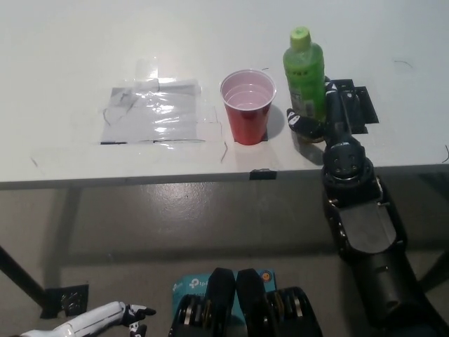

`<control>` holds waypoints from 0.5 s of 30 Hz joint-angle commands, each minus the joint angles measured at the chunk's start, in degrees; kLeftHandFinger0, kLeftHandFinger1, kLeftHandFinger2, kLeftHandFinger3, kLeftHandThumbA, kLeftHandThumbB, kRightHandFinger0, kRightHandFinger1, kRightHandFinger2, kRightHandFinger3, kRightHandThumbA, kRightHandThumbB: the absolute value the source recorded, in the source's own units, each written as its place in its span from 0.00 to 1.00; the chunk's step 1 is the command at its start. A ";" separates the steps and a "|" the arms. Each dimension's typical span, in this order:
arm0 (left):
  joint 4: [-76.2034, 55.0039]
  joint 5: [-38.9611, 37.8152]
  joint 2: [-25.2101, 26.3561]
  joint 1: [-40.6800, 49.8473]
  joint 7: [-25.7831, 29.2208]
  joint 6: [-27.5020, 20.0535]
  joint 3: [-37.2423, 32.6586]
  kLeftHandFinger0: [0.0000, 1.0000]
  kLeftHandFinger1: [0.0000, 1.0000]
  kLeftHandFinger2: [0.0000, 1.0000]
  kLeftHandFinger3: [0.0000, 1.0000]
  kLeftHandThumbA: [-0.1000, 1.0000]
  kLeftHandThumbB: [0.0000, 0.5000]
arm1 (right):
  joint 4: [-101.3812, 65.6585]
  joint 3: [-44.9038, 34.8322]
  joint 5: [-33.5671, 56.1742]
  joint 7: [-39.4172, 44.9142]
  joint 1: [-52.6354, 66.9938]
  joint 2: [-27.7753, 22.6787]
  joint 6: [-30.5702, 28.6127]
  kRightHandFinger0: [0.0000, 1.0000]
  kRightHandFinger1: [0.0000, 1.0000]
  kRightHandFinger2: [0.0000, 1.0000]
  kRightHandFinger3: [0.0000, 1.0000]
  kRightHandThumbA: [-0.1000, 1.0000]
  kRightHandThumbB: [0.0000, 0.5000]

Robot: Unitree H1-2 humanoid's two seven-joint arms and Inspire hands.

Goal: The robot uses its right hand to pick up a bottle kept in the middle of the desk and tilt it into a cup kept next to it to pour water out

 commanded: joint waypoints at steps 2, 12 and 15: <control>-1.57 0.14 0.80 -0.60 -0.86 0.89 0.43 1.00 1.00 1.00 1.00 1.00 0.91 | 1.86 -0.89 1.17 -6.79 -2.61 0.77 -16.29 0.02 0.04 0.19 1.00 0.34 0.00; -1.31 0.15 0.43 -0.82 -1.01 1.03 0.40 1.00 1.00 1.00 1.00 1.00 0.91 | 3.98 0.58 -2.16 -13.10 -2.35 -0.77 -23.26 0.00 0.00 0.03 0.07 0.00 0.01; -1.49 0.32 0.63 -0.83 -1.21 1.04 0.34 1.00 1.00 1.00 1.00 1.00 0.89 | 4.20 0.87 -1.86 -12.68 -2.09 -1.31 -24.68 0.00 0.00 0.02 0.08 0.00 0.02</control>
